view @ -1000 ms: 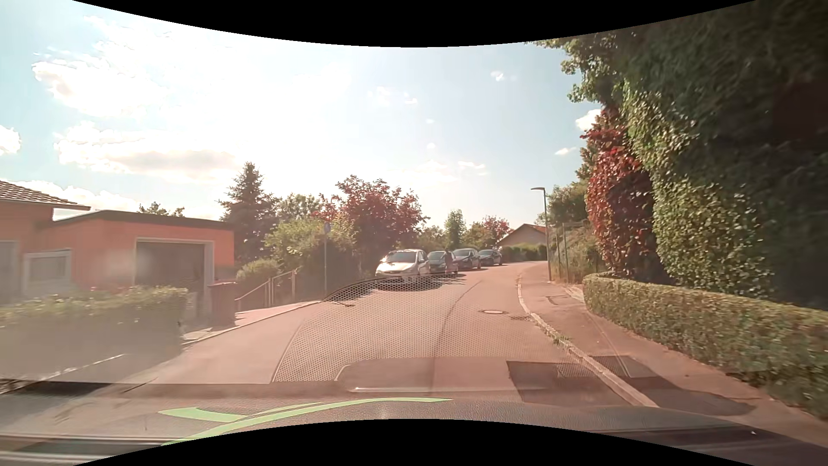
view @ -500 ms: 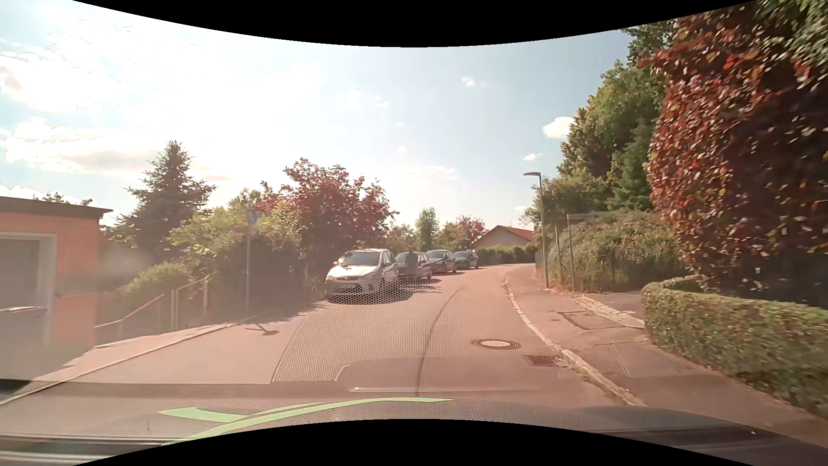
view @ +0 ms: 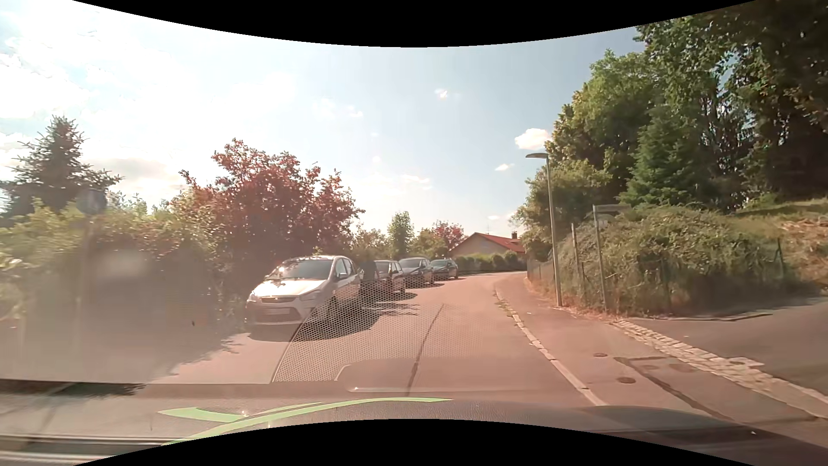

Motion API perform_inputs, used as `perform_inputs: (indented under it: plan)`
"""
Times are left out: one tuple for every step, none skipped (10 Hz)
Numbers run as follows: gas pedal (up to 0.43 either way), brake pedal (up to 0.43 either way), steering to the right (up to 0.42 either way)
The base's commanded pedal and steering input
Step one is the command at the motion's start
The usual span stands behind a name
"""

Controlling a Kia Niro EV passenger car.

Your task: Follow the waypoints while adhering to traffic rules and regulations

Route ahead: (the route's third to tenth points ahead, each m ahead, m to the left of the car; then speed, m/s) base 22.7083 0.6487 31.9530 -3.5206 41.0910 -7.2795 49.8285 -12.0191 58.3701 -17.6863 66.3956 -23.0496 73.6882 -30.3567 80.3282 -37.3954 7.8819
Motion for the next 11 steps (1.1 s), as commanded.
perform_inputs:
  plan:
    - [0.110,0.000,0.054]
    - [0.110,0.000,0.053]
    - [0.110,0.000,0.050]
    - [0.110,0.000,0.045]
    - [0.110,0.000,0.040]
    - [0.110,0.000,0.039]
    - [0.118,0.000,0.039]
    - [0.118,0.000,0.039]
    - [0.118,0.000,0.039]
    - [0.130,0.000,0.040]
    - [0.138,0.000,0.045]
